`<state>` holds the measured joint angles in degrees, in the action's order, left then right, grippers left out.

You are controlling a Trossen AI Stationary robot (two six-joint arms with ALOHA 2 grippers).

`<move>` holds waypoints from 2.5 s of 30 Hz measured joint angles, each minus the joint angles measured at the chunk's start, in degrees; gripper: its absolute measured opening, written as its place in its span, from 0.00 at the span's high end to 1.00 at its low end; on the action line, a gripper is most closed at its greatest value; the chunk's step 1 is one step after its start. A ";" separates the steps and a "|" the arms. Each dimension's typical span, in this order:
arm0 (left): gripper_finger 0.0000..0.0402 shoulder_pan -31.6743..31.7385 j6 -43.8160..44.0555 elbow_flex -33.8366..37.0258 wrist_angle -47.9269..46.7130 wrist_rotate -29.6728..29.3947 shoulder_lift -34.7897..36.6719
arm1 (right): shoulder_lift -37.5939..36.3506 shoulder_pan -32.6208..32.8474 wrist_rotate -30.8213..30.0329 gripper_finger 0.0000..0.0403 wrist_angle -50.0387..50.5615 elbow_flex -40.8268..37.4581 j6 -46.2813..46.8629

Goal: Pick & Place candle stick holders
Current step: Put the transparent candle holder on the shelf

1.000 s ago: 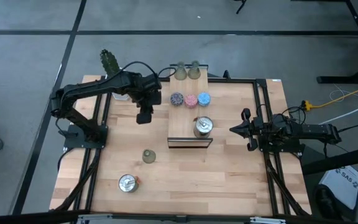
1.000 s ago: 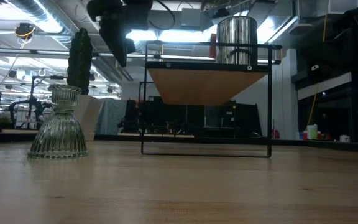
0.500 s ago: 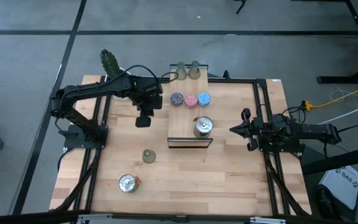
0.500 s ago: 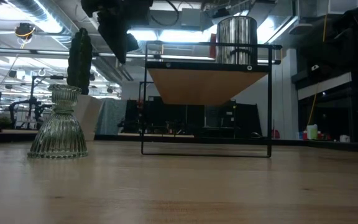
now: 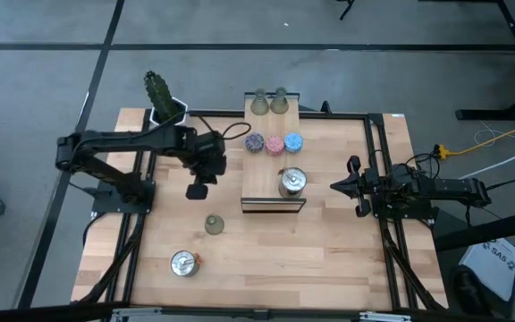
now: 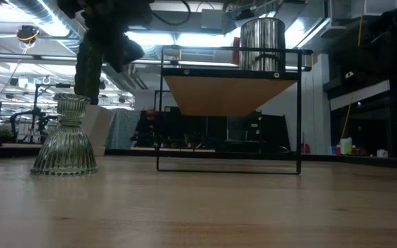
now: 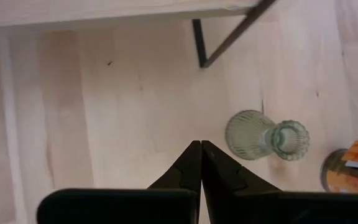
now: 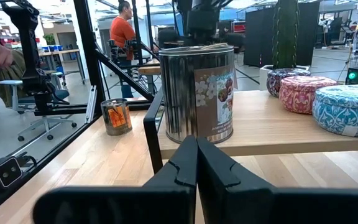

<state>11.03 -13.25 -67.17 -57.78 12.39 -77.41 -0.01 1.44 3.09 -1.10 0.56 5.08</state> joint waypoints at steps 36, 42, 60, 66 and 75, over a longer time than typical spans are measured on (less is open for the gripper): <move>0.87 -13.43 6.13 17.27 17.09 6.38 14.71 | 0.00 -0.01 0.02 0.99 0.02 0.00 0.02; 0.73 -16.05 7.92 17.13 16.99 4.16 14.62 | 0.00 0.01 0.02 0.99 0.00 0.00 0.00; 0.31 -20.38 8.16 17.11 17.30 -0.90 9.17 | 0.00 0.01 0.01 0.99 0.01 0.00 0.01; 0.22 -20.38 8.07 17.08 17.35 -0.92 6.42 | 0.00 0.01 0.00 0.99 0.02 0.00 0.00; 0.20 -20.40 8.04 17.09 17.34 -0.92 0.79 | 0.00 0.01 0.02 0.99 0.02 0.00 0.02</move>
<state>-9.37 -5.21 -50.09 -40.45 11.46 -76.63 -0.01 1.45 3.11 -1.09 0.56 5.10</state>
